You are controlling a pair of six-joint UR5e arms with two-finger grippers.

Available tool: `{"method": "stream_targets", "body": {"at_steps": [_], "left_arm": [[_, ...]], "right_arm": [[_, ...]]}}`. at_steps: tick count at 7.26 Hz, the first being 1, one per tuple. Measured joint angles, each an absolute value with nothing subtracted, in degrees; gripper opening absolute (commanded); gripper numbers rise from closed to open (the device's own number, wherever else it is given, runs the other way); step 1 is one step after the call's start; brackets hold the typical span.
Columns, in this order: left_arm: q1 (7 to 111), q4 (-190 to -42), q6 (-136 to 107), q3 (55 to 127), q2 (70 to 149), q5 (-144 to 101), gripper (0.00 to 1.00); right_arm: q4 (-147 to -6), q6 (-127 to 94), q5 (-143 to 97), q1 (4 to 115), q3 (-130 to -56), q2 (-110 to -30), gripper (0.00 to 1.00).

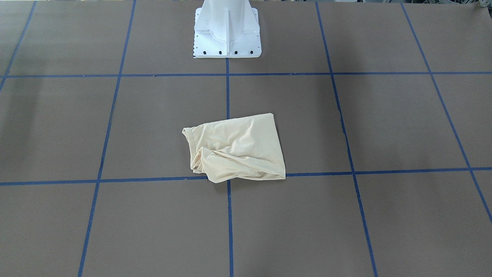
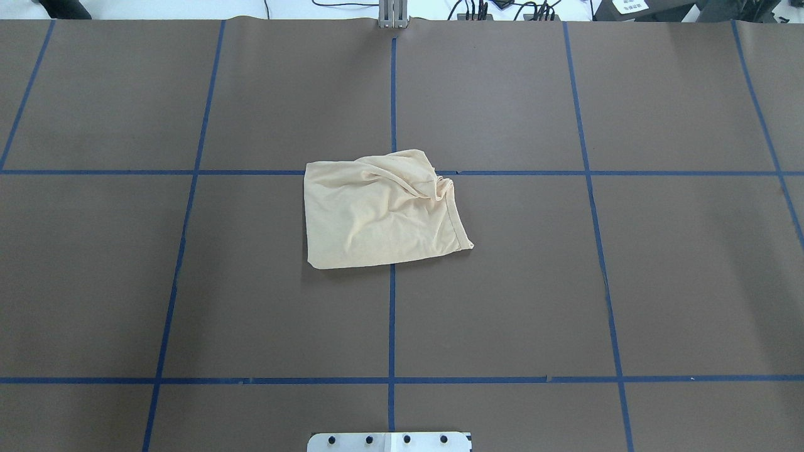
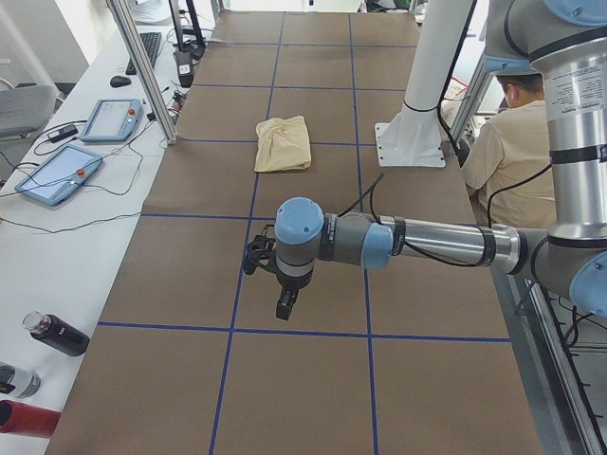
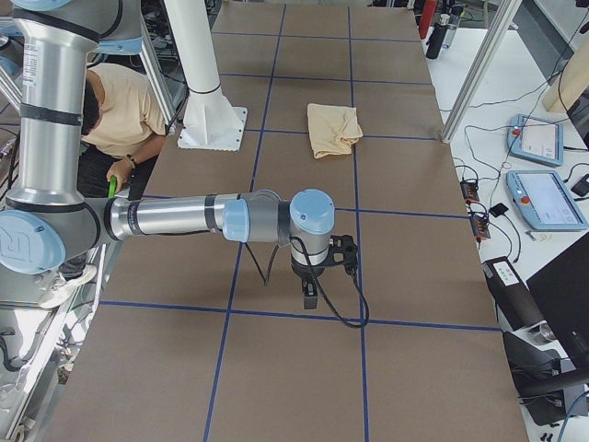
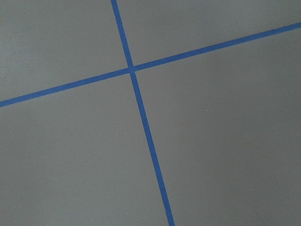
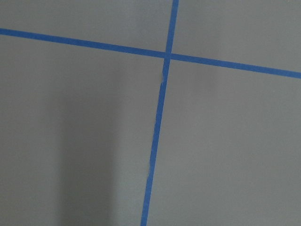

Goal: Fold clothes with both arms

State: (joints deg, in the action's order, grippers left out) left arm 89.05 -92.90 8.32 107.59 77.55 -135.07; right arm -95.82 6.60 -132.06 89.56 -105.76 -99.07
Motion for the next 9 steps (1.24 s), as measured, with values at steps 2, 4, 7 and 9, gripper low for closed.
{"method": "stream_targets", "body": {"at_steps": [2,4,7,9], "left_arm": [[89.09,-92.9,8.22,107.47,77.11,-135.01,1.0],[89.11,-92.9,8.14,107.46,76.87,-135.06,1.0],[89.15,-92.88,8.04,107.59,76.76,-134.99,1.0],[89.25,-92.82,8.01,107.61,76.64,-134.9,1.0]], "right_arm": [[-95.81,6.57,-132.11,89.56,-105.86,-99.06,1.0],[-95.74,6.55,-132.13,89.56,-106.08,-99.05,1.0],[-95.69,6.38,-132.92,89.56,-106.29,-99.05,1.0],[-94.8,6.2,-133.56,89.56,-106.2,-99.05,1.0]]}}
